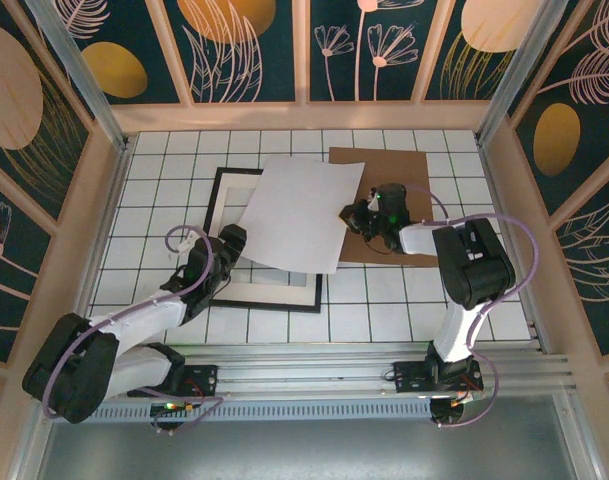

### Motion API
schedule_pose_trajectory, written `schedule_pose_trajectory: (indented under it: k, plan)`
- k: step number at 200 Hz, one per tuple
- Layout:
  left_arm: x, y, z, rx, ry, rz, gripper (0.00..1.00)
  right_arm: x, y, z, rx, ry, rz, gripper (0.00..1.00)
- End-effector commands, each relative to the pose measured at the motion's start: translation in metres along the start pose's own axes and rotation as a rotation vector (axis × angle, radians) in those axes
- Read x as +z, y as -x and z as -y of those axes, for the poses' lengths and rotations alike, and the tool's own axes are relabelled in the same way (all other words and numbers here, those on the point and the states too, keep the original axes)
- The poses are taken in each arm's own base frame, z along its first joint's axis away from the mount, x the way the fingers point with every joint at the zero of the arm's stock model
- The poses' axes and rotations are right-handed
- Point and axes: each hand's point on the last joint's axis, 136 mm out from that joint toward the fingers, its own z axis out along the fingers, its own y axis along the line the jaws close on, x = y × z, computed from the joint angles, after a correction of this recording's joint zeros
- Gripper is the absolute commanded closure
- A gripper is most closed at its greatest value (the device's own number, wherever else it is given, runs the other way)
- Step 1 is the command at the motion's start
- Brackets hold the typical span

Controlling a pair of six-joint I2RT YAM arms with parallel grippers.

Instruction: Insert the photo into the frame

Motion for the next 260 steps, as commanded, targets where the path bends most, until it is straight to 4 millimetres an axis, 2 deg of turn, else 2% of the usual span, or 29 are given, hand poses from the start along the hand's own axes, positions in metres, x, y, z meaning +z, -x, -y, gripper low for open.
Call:
schedule_pose_trajectory:
  k: [1,17,37,59,88,110,139,156,160,173,192,206,216,235,260]
  plan:
    - [-0.008,0.018,0.006,0.237,0.069,0.049,0.12,0.0,-0.004,0.013,-0.093,-0.066,-0.068,1.0]
    - [-0.011,0.03,0.014,0.354,0.107,0.08,0.09,-0.003,0.002,0.007,-0.146,-0.08,-0.069,1.0]
    - [-0.013,0.047,0.03,0.487,0.15,0.115,0.07,-0.012,0.01,-0.022,-0.22,-0.029,-0.051,1.0]
    - [-0.016,0.073,0.055,0.56,0.153,0.161,0.06,-0.026,0.018,-0.067,-0.279,0.055,-0.038,1.0]
    - [-0.026,0.116,0.083,0.552,0.131,0.257,0.05,-0.049,0.016,-0.145,-0.352,0.205,-0.021,1.0]
    - [-0.037,0.147,0.098,0.516,0.11,0.337,0.04,-0.058,0.004,-0.203,-0.406,0.312,-0.025,1.0]
    - [-0.052,0.181,0.107,0.476,0.112,0.438,0.02,-0.064,-0.025,-0.275,-0.472,0.464,-0.064,1.0]
    - [-0.065,0.199,0.108,0.454,0.131,0.5,0.02,-0.062,-0.039,-0.302,-0.486,0.523,-0.09,1.0]
    - [-0.069,0.203,0.109,0.447,0.133,0.52,0.01,-0.061,-0.05,-0.31,-0.495,0.542,-0.11,1.0]
    - [-0.083,0.214,0.112,0.432,0.142,0.58,0.01,-0.058,-0.067,-0.324,-0.507,0.577,-0.146,1.0]
    - [-0.105,0.225,0.117,0.405,0.137,0.665,0.01,-0.053,-0.086,-0.338,-0.501,0.624,-0.194,1.0]
    - [-0.118,0.231,0.119,0.391,0.13,0.712,0.02,-0.047,-0.096,-0.337,-0.484,0.643,-0.23,1.0]
    - [-0.125,0.233,0.12,0.383,0.126,0.734,0.01,-0.04,-0.099,-0.329,-0.468,0.63,-0.243,1.0]
    - [-0.128,0.233,0.12,0.382,0.116,0.741,0.01,-0.021,-0.101,-0.301,-0.421,0.577,-0.261,1.0]
    - [-0.124,0.229,0.119,0.378,0.1,0.722,0.01,0.015,-0.098,-0.238,-0.282,0.471,-0.278,1.0]
